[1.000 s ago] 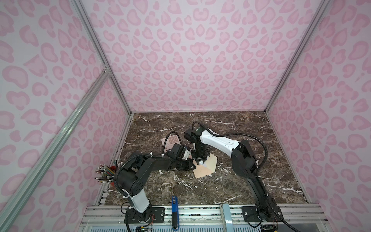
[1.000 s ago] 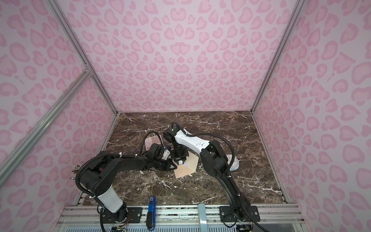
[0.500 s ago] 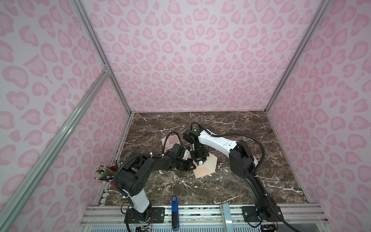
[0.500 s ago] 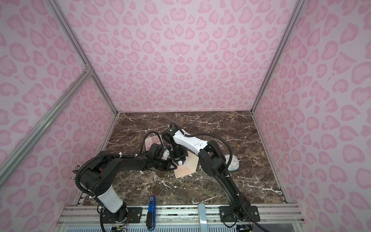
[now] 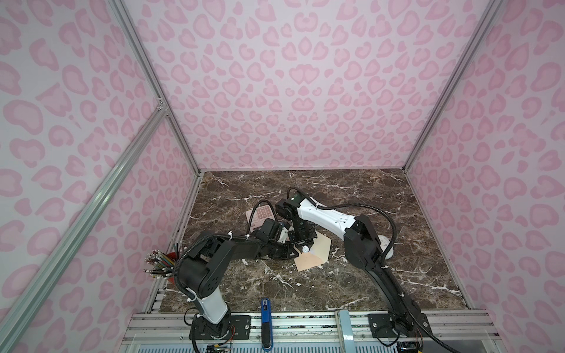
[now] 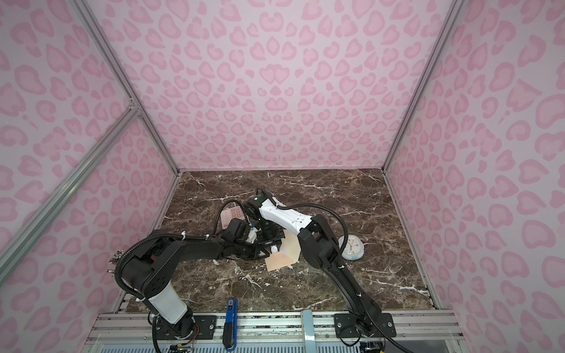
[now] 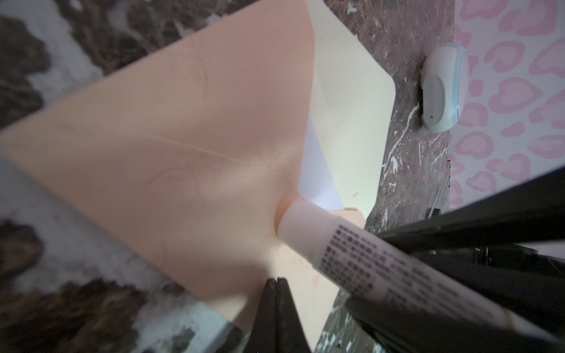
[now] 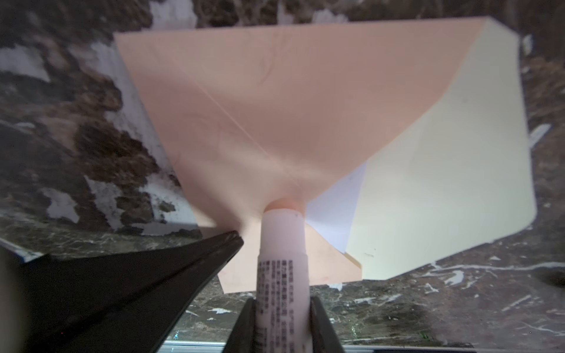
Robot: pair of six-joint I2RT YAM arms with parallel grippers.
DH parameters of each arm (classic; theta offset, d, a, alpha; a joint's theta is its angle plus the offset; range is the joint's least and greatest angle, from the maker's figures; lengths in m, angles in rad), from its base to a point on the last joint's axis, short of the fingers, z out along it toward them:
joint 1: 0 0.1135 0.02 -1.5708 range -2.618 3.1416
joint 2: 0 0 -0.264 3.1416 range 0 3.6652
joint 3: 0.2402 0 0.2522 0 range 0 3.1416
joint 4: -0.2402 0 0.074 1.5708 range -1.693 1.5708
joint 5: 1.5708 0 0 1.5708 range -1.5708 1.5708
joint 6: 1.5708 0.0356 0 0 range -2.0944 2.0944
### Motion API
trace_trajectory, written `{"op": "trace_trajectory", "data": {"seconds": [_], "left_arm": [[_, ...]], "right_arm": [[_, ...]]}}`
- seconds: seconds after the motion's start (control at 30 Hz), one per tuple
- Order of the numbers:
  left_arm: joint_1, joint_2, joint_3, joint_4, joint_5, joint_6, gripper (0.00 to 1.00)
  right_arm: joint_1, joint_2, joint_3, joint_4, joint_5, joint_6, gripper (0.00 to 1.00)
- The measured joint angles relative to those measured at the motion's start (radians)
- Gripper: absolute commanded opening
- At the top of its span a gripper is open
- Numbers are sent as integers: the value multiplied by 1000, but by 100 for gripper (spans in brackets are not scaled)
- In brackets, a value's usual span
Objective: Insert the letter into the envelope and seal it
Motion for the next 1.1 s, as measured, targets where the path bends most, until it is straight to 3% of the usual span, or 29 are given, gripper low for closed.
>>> {"op": "trace_trajectory", "data": {"seconds": [1.1], "left_arm": [[5,10,2,0,23,0,4]], "right_arm": [[22,10,59,-19,80,5,0]]}}
